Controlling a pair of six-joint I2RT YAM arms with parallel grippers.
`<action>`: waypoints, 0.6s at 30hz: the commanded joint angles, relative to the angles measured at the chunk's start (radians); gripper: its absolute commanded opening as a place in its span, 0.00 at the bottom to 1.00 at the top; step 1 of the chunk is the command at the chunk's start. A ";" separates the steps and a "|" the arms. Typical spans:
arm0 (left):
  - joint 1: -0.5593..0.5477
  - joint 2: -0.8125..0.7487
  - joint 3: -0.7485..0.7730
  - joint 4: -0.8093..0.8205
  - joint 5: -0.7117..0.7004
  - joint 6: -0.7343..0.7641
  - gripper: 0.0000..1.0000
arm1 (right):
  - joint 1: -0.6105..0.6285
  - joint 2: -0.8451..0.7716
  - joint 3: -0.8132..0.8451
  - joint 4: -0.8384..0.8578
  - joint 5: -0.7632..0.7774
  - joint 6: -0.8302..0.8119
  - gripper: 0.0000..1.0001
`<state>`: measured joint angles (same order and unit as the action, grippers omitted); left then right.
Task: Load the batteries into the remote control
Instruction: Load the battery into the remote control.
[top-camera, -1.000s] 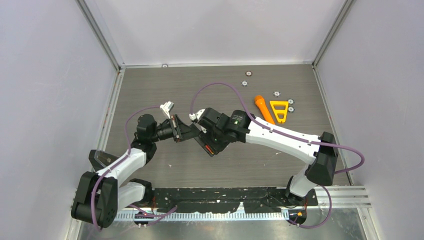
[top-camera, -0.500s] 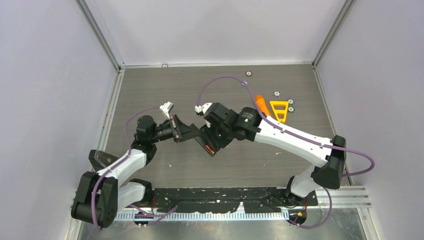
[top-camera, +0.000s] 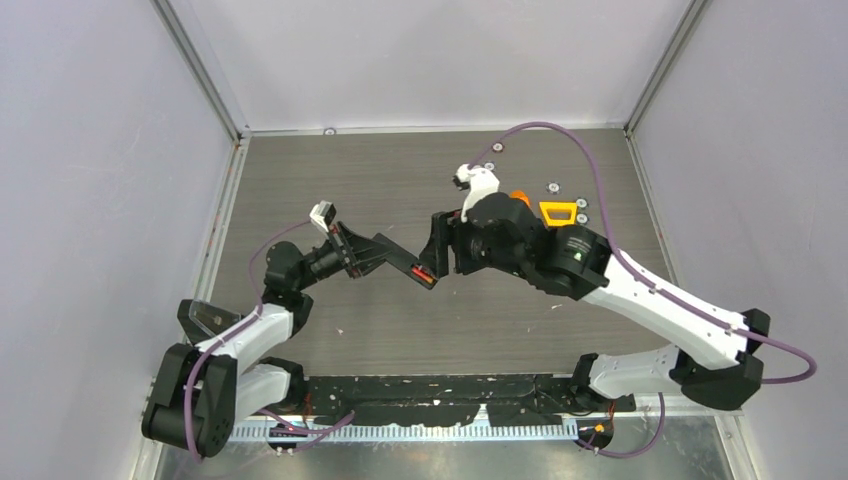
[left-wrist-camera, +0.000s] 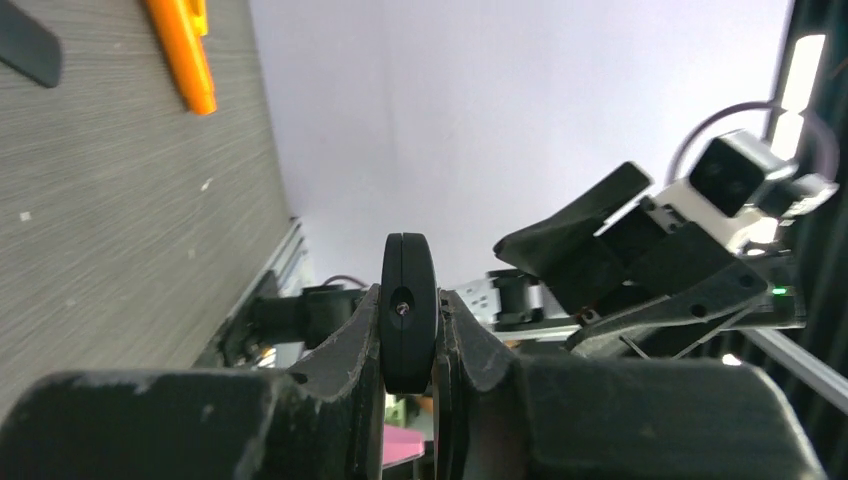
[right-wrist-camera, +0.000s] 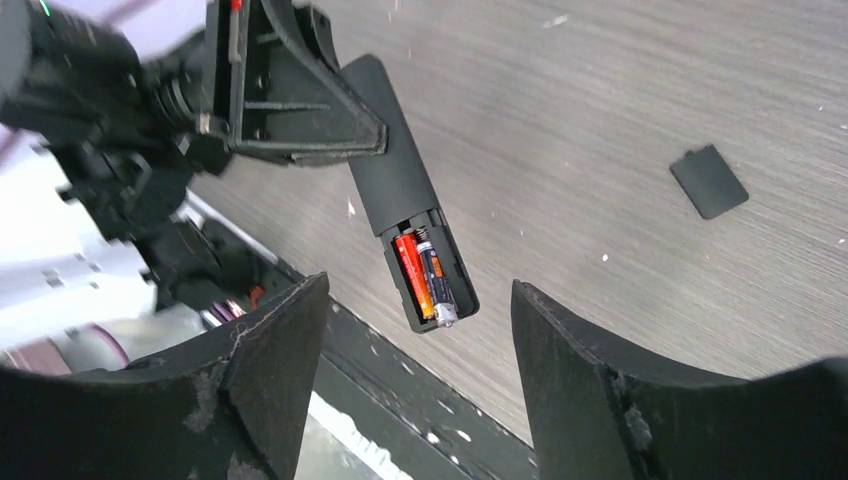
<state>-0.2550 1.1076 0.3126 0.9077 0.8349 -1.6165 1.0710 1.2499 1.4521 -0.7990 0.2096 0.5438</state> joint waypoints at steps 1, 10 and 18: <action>-0.001 -0.054 0.011 0.163 -0.109 -0.191 0.00 | -0.003 -0.093 -0.052 0.176 0.138 0.140 0.73; -0.002 -0.194 0.048 0.068 -0.262 -0.275 0.00 | -0.003 -0.183 -0.182 0.405 0.143 0.260 0.75; -0.001 -0.286 0.077 -0.053 -0.329 -0.285 0.00 | -0.004 -0.171 -0.205 0.544 0.086 0.341 0.75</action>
<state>-0.2550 0.8585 0.3473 0.8989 0.5682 -1.8790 1.0695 1.0847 1.2469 -0.3981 0.3077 0.8066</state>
